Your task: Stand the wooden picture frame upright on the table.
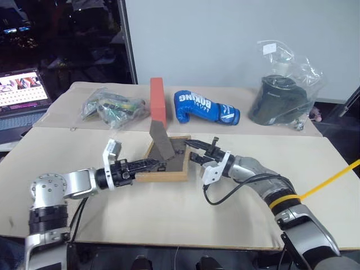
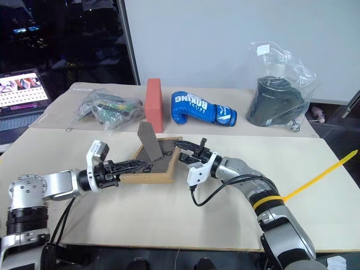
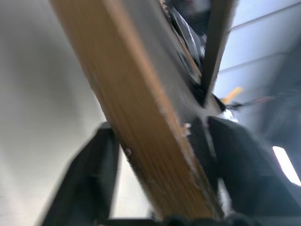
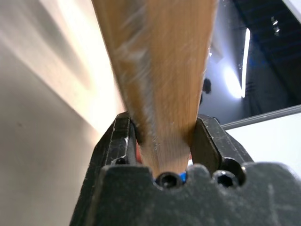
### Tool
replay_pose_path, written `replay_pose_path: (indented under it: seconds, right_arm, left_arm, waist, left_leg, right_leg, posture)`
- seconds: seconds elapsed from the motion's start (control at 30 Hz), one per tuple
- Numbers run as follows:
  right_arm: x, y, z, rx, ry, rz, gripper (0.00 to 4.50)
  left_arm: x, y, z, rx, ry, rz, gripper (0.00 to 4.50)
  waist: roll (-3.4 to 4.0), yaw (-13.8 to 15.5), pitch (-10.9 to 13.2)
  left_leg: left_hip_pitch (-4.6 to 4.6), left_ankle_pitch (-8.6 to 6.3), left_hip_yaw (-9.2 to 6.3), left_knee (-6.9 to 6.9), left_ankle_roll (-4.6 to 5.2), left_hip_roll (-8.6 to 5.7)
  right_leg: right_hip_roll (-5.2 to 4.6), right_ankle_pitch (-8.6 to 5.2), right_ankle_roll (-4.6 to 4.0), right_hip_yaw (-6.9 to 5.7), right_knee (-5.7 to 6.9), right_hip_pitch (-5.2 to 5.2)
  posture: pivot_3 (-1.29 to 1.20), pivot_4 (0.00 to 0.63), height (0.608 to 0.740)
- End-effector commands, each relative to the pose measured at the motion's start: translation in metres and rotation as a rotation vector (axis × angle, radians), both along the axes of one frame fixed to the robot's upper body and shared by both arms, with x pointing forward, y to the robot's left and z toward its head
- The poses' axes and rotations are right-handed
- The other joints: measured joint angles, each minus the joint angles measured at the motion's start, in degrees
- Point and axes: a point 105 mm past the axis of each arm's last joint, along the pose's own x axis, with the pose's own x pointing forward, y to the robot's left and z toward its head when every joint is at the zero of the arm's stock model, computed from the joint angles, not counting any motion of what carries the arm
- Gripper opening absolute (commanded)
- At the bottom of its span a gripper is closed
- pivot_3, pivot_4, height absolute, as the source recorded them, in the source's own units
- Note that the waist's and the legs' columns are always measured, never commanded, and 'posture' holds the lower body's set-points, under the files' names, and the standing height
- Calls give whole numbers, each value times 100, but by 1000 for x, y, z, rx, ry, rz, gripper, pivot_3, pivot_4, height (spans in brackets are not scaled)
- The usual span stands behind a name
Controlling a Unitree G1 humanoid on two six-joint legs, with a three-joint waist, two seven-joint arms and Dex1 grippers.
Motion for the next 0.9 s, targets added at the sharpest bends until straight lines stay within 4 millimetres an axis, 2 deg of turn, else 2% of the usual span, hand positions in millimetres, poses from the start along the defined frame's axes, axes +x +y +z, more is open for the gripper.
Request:
replay_pose_path:
  seconds: [0.03,0.13,0.23,0.3,0.37,0.47,0.53,0.6,0.67,0.77,0.9]
  right_arm:
    - [4,-16,49,196,-34,-5,1336]
    - [8,-20,54,223,29,-7,1333]
    - [16,-26,58,291,165,-9,1304]
    - [26,-31,58,386,370,-5,1303]
    - [32,-34,54,467,628,40,1301]
    - [36,-41,46,571,1003,92,1301]
    - [36,-45,32,598,1283,85,1300]
    - [35,-47,30,642,1434,97,1297]
    - [32,-46,28,640,1534,101,1295]
    - [27,-37,23,602,1622,115,1293]
    - [21,-28,3,526,1710,87,1293]
  left_arm:
    - [6,32,11,171,-202,152,4500]
    - [6,55,30,297,-412,245,4500]
    - [-3,62,36,355,-507,222,4500]
    - [-8,69,34,437,-587,215,4500]
    - [-14,73,23,531,-581,156,4500]
    - [-20,68,25,610,-730,103,4500]
    - [-28,61,24,661,-824,43,4500]
    - [-28,62,14,745,-853,15,4500]
    - [-29,59,10,796,-930,-8,4500]
    - [-33,52,8,779,-971,-35,4500]
    - [-26,53,9,812,-997,9,4500]
  waist:
    - [-14,-33,8]
    - [-25,-87,29]
    - [-22,-105,44]
    - [-24,-116,45]
    - [-24,-113,46]
    - [-16,-91,50]
    - [-15,-52,51]
    - [-13,-36,53]
    - [-6,-20,56]
    - [-5,-48,57]
    - [-5,-76,57]
  left_leg:
    - [-3,0,0,7,0,0]
    - [-10,-1,0,22,0,1]
    - [-22,-6,0,50,7,1]
    - [-29,-6,0,55,8,2]
    - [-30,-7,-1,55,8,2]
    - [-51,-6,-4,56,9,3]
    - [-70,-6,-5,57,9,3]
    - [-79,-6,-4,55,8,3]
    - [-80,-6,-3,46,9,3]
    - [-80,-6,1,38,9,4]
    - [-80,-6,3,33,10,4]
  right_leg:
    - [0,-1,1,0,3,-1]
    - [0,-4,-2,0,20,-7]
    - [0,-11,5,-1,33,-12]
    - [0,-26,31,-1,33,-16]
    - [0,-27,31,-4,34,-16]
    - [0,-27,28,-7,37,-35]
    - [0,-11,1,-9,37,-54]
    - [0,-10,-1,-9,36,-68]
    - [0,-11,-3,-8,36,-74]
    - [0,-14,-6,-7,36,-83]
    - [0,-24,12,-5,32,-84]
  posture:
    - [0,150,660]
    - [0,150,660]
    - [0,150,660]
    - [0,150,660]
    - [0,150,660]
    - [0,150,660]
    - [0,150,660]
    - [0,150,660]
    - [0,150,660]
    - [0,150,660]
    - [0,150,660]
